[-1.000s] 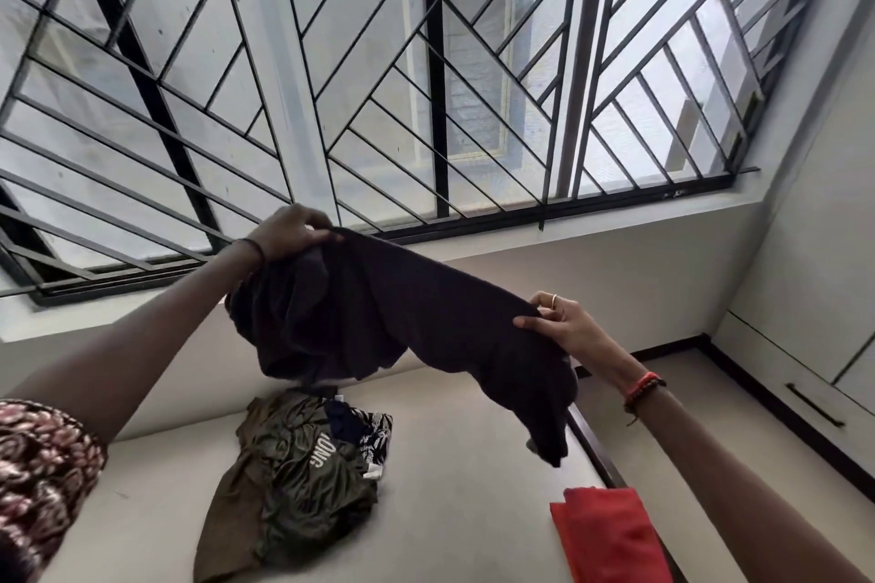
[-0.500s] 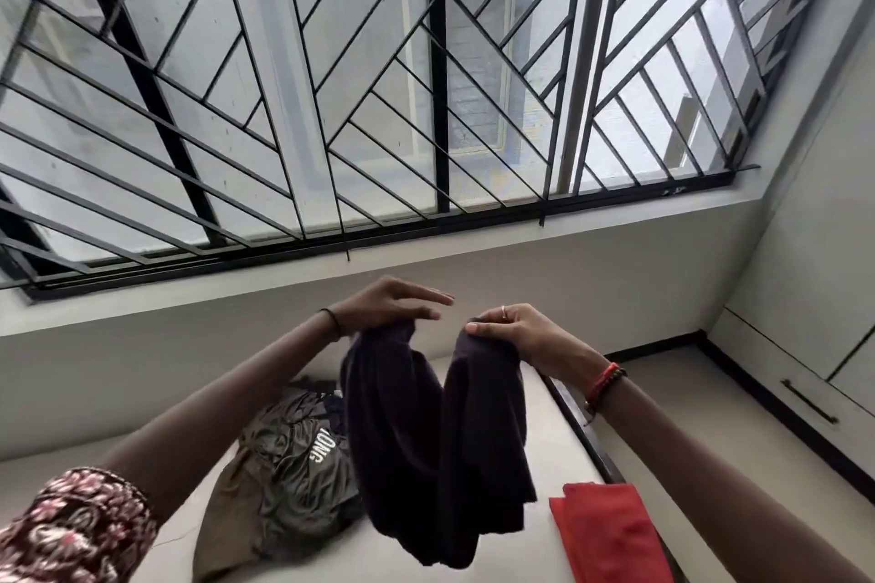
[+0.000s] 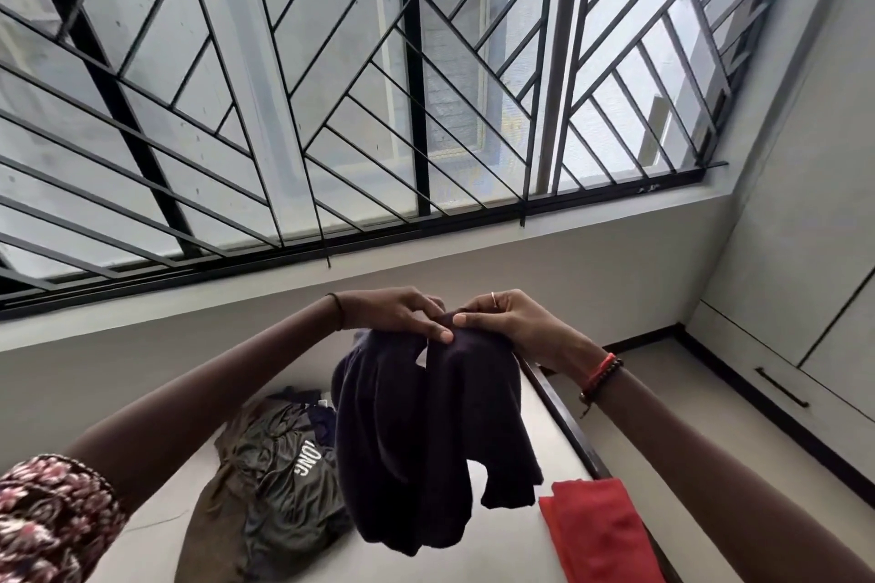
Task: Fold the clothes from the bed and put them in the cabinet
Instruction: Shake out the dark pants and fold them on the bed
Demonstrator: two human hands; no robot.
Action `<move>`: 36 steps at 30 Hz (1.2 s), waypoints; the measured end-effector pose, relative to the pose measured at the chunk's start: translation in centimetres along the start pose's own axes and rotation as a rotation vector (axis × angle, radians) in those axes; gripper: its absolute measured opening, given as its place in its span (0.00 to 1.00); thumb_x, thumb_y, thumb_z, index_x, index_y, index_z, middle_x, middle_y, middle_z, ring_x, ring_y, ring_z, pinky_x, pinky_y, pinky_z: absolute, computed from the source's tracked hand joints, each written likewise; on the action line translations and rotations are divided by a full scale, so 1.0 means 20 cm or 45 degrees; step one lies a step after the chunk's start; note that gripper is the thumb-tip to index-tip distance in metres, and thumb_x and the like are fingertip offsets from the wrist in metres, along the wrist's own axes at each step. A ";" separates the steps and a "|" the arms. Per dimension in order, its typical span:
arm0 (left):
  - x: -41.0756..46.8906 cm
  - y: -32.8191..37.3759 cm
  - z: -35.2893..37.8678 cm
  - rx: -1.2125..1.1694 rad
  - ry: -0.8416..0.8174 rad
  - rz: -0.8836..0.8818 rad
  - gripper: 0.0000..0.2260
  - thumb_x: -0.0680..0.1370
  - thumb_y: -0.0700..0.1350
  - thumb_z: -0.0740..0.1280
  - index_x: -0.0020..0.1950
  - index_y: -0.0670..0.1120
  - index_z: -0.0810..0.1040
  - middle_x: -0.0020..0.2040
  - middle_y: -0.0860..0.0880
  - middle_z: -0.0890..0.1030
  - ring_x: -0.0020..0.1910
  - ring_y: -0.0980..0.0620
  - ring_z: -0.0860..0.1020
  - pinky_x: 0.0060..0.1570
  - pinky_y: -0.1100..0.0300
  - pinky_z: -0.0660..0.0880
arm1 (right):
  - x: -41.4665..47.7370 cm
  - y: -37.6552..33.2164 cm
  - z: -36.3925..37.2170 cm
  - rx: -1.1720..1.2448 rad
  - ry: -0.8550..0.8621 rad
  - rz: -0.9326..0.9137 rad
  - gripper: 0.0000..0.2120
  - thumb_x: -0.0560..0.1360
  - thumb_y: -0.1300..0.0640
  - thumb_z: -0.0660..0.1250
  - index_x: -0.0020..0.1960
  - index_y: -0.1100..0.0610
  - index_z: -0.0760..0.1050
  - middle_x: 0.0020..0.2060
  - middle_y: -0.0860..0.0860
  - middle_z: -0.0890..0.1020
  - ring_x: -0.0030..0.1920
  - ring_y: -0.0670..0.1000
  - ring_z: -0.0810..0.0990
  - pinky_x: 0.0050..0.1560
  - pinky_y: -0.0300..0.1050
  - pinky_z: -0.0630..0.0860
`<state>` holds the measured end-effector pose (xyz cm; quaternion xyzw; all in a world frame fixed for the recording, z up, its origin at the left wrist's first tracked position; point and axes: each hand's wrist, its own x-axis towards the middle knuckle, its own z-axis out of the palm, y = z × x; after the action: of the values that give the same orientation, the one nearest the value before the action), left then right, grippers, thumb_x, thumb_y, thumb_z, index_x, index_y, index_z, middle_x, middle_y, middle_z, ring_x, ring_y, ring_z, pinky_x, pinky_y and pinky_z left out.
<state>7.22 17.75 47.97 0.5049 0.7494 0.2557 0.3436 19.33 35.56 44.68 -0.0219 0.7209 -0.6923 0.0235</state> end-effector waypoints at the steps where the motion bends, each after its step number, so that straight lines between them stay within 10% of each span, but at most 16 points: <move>1: 0.00 0.01 -0.02 0.004 0.042 0.009 0.11 0.76 0.50 0.69 0.49 0.43 0.82 0.49 0.51 0.78 0.51 0.57 0.76 0.56 0.61 0.71 | 0.01 0.00 -0.01 -0.008 0.022 -0.010 0.12 0.66 0.50 0.75 0.46 0.57 0.83 0.41 0.55 0.83 0.42 0.49 0.79 0.45 0.42 0.75; 6: -0.05 0.10 -0.14 0.068 0.173 0.051 0.09 0.77 0.47 0.68 0.54 0.46 0.82 0.46 0.53 0.84 0.47 0.57 0.80 0.49 0.65 0.75 | 0.01 0.05 -0.06 -0.011 -0.147 0.153 0.24 0.63 0.40 0.76 0.48 0.58 0.79 0.43 0.55 0.81 0.41 0.50 0.79 0.40 0.39 0.75; 16: -0.20 0.03 -0.31 0.172 0.425 -0.023 0.04 0.74 0.51 0.69 0.43 0.53 0.82 0.39 0.56 0.81 0.40 0.62 0.77 0.42 0.69 0.73 | -0.11 0.28 -0.21 -0.588 -0.463 0.542 0.14 0.67 0.61 0.76 0.51 0.58 0.80 0.49 0.51 0.84 0.51 0.49 0.82 0.52 0.40 0.76; 22: -0.20 -0.01 -0.30 0.217 0.503 -0.042 0.05 0.74 0.48 0.71 0.39 0.57 0.82 0.34 0.61 0.80 0.36 0.65 0.76 0.38 0.74 0.69 | -0.13 0.34 -0.26 -0.567 -0.327 0.499 0.18 0.66 0.59 0.77 0.54 0.63 0.78 0.52 0.57 0.83 0.54 0.55 0.81 0.56 0.45 0.78; 25: -0.24 -0.05 -0.32 0.202 0.611 -0.018 0.07 0.68 0.63 0.69 0.38 0.62 0.81 0.35 0.58 0.79 0.37 0.65 0.75 0.39 0.73 0.69 | -0.14 0.38 -0.28 -0.304 -0.230 0.431 0.22 0.68 0.64 0.75 0.60 0.62 0.75 0.56 0.58 0.82 0.56 0.54 0.81 0.58 0.46 0.76; 29: -0.26 -0.11 -0.37 0.223 0.638 -0.005 0.25 0.61 0.74 0.66 0.44 0.56 0.81 0.41 0.52 0.81 0.41 0.62 0.76 0.45 0.69 0.71 | -0.15 0.47 -0.26 -0.075 0.081 0.322 0.20 0.68 0.70 0.73 0.58 0.64 0.75 0.50 0.58 0.83 0.50 0.52 0.82 0.53 0.45 0.78; 36: -0.25 -0.10 -0.37 0.264 0.636 -0.051 0.22 0.62 0.72 0.67 0.42 0.57 0.81 0.39 0.56 0.80 0.40 0.64 0.76 0.43 0.73 0.71 | -0.13 0.52 -0.17 -0.268 0.468 0.206 0.11 0.68 0.69 0.73 0.44 0.54 0.80 0.37 0.48 0.83 0.35 0.41 0.81 0.35 0.35 0.75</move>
<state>1.58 12.03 52.57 0.4439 0.8428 0.2874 0.0997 21.69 39.63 34.45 0.1600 0.7808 -0.6013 -0.0554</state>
